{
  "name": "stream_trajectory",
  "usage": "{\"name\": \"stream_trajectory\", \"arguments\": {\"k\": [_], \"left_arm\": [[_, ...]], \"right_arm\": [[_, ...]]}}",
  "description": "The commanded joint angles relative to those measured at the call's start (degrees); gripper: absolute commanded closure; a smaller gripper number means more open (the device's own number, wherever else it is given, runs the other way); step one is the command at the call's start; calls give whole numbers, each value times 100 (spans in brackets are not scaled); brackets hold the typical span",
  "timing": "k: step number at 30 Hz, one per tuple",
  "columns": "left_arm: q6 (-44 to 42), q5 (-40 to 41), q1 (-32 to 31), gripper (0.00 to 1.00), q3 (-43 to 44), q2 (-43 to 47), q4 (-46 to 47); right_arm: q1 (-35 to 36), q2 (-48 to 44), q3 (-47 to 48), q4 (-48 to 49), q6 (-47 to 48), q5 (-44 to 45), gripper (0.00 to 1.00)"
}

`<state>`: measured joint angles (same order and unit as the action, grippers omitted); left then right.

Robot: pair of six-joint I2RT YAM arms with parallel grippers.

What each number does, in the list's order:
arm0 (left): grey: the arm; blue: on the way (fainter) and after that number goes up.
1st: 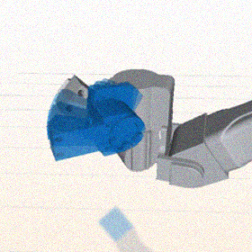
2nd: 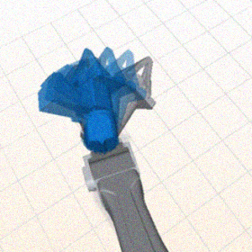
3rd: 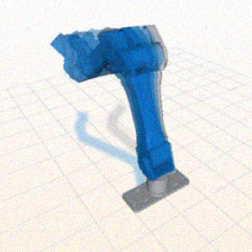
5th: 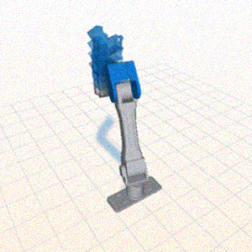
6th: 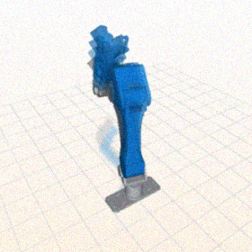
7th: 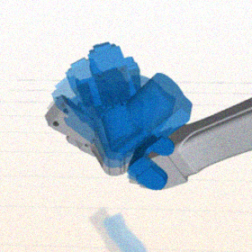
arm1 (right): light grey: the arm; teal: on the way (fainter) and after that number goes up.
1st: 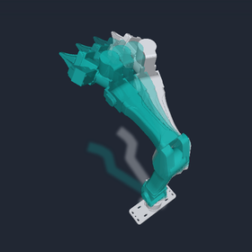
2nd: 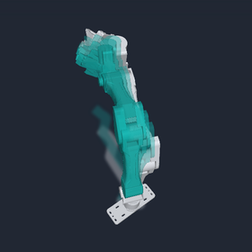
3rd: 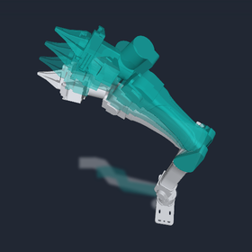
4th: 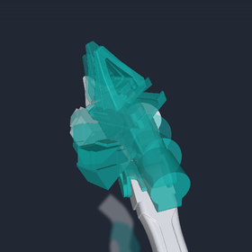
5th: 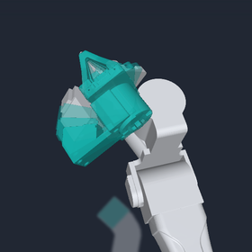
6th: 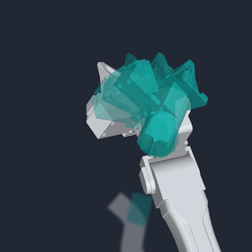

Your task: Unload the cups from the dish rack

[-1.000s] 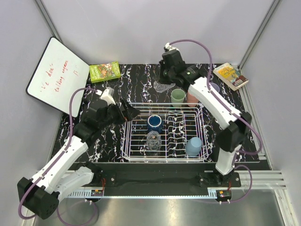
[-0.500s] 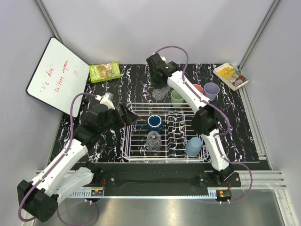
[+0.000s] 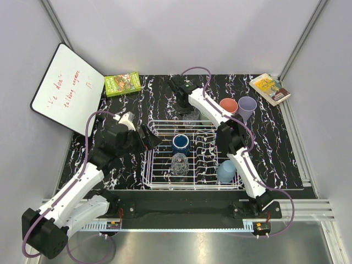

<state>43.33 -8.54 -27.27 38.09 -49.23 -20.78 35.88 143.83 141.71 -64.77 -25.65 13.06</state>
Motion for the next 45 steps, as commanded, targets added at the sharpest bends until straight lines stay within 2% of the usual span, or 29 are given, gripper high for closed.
{"name": "stream_trajectory", "arguments": {"k": [1,23,35,45], "left_arm": [[-70,-34,11,1,-20,-25,188],[70,-131,11,1,-337,-51,443],[79,-113,11,1,-416,80,452],[97,-157,11,1,-486,63,469]], "right_arm": [[-37,5,111,43,86,329,100],[165,-557,-1602,1599,-116,83,100],[446,-558,-1409,1740,25,627,100],[455,-531,-1962,1959,77,1040,100]]}}
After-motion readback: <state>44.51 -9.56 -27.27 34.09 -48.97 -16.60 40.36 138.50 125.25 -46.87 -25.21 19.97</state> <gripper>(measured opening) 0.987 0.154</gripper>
